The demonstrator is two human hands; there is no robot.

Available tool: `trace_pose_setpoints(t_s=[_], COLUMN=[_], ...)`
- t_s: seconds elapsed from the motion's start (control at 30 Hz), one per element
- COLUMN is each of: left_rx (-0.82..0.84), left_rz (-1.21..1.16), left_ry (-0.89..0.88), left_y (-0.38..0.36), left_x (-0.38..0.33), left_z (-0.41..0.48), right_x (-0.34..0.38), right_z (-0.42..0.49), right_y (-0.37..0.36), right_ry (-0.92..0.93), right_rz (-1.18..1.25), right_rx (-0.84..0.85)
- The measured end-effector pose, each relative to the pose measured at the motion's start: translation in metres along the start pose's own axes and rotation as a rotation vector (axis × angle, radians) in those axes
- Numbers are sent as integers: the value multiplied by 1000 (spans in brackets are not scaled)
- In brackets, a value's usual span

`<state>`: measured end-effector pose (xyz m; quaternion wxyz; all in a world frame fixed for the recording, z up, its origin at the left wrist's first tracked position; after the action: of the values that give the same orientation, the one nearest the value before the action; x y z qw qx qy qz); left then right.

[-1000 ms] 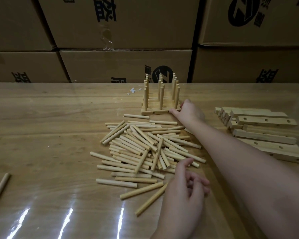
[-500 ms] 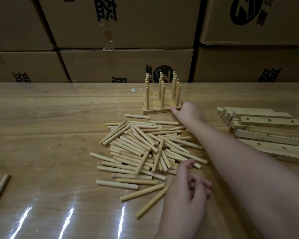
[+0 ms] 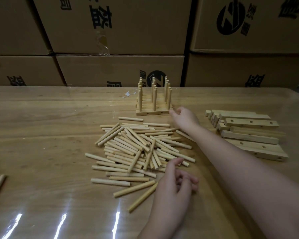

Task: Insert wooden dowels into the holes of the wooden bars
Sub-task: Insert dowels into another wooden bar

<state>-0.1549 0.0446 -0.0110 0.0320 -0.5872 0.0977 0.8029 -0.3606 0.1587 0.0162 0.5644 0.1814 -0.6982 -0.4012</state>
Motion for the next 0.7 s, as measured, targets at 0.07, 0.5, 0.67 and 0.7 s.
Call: trace_pose_setpoints(t_s=[0.07, 0.5, 0.67, 0.7], left_rx=[-10, -48, -45, -42], left_rz=[-5, -100, -121, -128], left_ry=[6, 42, 60, 63], left_y=[1, 4, 4, 4], left_x=[-2, -15, -16, -16], left_z=[0, 0, -1, 0], right_x=[-6, -111, -137, -140], right_z=[-24, -76, -54, -53], right_y=[12, 134, 138, 136], right_ry=[80, 193, 89, 70], right_rz=[62, -258, -494, -512], right_rx=[33, -387, -200, -152])
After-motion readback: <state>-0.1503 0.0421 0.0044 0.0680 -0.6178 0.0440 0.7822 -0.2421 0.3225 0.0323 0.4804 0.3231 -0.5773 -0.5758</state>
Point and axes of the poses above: each hand's wrist, its own z-axis towards the middle knuckle, its own y-axis out of the back of the hand, x = y × z, the point moved 6 cm from there along z, towards the middle knuckle, and after that the axes turned 10 degrees about -y, right-handed, at the moved point
